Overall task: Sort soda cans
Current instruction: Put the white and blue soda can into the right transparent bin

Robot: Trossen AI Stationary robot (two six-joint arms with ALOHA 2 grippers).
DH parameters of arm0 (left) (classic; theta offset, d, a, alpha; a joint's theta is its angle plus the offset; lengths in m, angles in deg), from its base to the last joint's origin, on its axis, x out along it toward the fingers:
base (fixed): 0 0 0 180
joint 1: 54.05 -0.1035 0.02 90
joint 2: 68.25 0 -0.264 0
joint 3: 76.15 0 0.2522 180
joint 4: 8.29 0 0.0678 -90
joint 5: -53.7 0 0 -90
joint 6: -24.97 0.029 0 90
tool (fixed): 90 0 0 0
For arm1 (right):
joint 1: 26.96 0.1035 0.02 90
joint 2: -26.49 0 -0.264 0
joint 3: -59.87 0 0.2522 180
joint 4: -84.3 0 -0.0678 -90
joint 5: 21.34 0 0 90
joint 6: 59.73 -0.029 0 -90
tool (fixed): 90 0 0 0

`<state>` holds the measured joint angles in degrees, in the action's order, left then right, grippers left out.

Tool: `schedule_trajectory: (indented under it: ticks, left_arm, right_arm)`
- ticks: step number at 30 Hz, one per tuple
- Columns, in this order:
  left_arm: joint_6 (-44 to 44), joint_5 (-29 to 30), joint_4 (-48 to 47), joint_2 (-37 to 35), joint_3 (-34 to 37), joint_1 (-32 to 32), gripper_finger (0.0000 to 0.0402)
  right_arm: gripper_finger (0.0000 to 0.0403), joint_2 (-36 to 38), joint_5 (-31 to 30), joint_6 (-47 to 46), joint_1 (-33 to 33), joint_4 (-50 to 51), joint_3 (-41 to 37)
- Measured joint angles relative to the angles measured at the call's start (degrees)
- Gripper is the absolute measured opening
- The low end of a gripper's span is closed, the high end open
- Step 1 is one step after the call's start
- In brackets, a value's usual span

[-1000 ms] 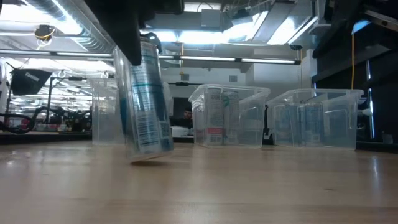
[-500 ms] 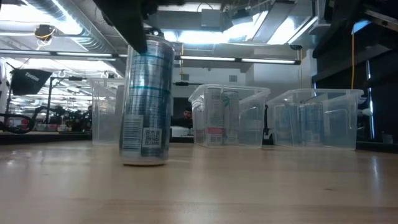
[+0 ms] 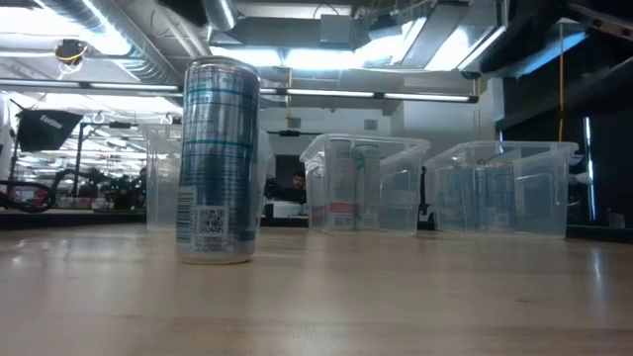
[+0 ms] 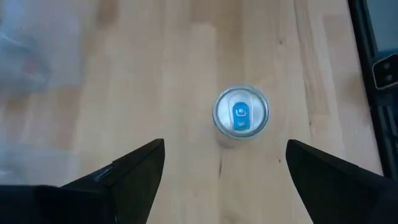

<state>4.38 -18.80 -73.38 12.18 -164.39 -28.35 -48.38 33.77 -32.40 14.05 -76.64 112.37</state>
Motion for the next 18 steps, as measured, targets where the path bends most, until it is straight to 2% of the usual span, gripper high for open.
schedule_trajectory:
  ticks: [5,11,18]
  left_arm:
    - [-2.9,7.9,0.1,-4.1,1.9,6.4,0.0323]
    - [-9.2,15.8,3.7,-8.5,11.3,13.0,0.0324]
    - [-9.5,21.3,20.8,-13.6,26.6,18.0,0.0324]
  right_arm:
    - [0.0394,0.0,1.7,0.0,-2.8,-2.8,0.0]
    - [0.0369,-1.5,4.3,4.4,-5.9,-14.1,0.0]
    - [0.0385,-9.5,13.0,9.3,-10.1,-34.1,0.0]
